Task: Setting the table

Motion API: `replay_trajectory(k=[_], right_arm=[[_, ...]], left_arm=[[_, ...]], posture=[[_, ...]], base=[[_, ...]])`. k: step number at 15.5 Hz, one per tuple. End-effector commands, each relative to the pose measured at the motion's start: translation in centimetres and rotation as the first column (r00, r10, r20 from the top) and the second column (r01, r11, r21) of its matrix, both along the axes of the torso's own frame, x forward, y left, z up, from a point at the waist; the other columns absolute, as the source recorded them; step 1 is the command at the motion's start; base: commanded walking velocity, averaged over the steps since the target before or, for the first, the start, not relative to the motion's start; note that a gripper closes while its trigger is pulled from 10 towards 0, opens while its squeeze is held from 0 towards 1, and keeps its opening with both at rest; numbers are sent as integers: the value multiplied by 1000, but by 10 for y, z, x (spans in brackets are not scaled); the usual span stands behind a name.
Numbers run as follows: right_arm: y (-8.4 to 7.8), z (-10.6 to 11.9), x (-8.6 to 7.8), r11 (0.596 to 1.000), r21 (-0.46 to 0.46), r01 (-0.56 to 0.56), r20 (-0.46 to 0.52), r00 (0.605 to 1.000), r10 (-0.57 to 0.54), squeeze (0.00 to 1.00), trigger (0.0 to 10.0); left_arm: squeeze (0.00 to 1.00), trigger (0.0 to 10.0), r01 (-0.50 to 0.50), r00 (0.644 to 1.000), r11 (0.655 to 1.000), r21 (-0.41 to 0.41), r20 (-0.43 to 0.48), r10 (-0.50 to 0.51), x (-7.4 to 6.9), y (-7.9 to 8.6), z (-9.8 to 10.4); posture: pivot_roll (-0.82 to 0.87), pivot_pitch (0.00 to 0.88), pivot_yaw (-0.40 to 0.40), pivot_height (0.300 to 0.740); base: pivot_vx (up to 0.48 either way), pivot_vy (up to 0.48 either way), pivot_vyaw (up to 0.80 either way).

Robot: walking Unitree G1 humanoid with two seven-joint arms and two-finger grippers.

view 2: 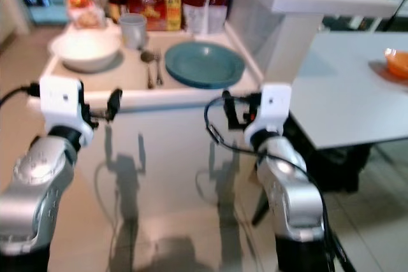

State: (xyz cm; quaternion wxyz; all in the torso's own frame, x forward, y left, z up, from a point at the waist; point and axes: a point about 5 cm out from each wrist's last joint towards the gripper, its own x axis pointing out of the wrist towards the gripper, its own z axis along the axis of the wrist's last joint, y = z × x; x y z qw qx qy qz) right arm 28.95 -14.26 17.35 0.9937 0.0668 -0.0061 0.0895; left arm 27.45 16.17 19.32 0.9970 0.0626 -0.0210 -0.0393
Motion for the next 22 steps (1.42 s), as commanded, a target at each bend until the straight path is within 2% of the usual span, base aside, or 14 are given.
replay_trajectory(k=[1,3,7,9,10,12,13,14,15,16,17,19,20,22], right_arm=[[-11,8,0,1000,14,27,35,999,-28,0,10000],[-11,8,1,999,25,24,25,999,-24,0,10000],[-10,-5,10,998,52,18,-128,992,-11,0,10000],[-10,-6,12,997,80,16,-160,987,-3,0,10000],[-13,-8,15,994,99,54,-190,981,-35,1000,10000],[-15,-7,17,989,122,82,-201,978,-56,1000,10000],[-18,-4,20,987,130,95,-197,978,-68,1000,10000],[-25,-4,26,983,125,136,-220,970,-106,1000,10000],[-27,-5,30,978,136,155,-242,963,-119,1000,10000],[-28,-9,35,973,156,173,-284,951,-123,169,10000],[-30,-11,39,972,137,190,-322,937,-137,0,10000],[-31,-12,50,967,135,218,-361,919,-157,0,10000],[-31,-12,53,967,134,218,-370,916,-155,0,10000],[-30,-11,69,966,148,213,-387,911,-141,0,10000]], left_arm=[[0,10000,47,999,999,-3,23,-47,0,-11,5],[0,10000,48,999,999,0,23,-48,0,-11,5],[0,10000,69,997,998,14,37,-69,1,-15,6],[0,10000,80,995,997,-2,63,-80,1,-17,9],[0,10000,76,995,997,-6,64,-75,1,-16,9],[0,10000,93,992,996,-5,85,-92,0,-17,11],[0,10000,142,984,990,-1,110,-141,-3,-20,15],[0,10000,291,949,957,-25,135,-285,-9,-28,20],[0,10000,339,934,941,0,118,-337,-11,-31,19],[0,10000,405,908,914,24,103,-406,-14,-36,19],[0,10000,454,886,890,26,88,-455,-16,-40,19],[0,10000,514,855,857,37,57,-515,-20,-45,17],[0,10000,516,854,855,47,53,-518,-21,-45,16],[0,10000,509,858,859,58,40,-512,-20,-41,12]], posture=[[3,0,-58,740],[2,0,-60,740],[1,0,-64,740],[2,0,-67,740],[3,0,-73,740],[5,0,-74,740],[5,0,-73,740],[3,0,-71,740],[1,0,-68,740],[0,0,-65,740],[1,0,-63,740],[5,0,-63,740],[6,0,-62,740],[14,0,-70,740]], base=[[435,0,0],[439,0,0],[415,0,0],[180,0,0],[0,0,0],[0,0,0],[0,0,0],[0,0,0],[0,0,0],[0,0,0],[0,0,0],[0,0,0],[0,0,0],[0,0,0]])
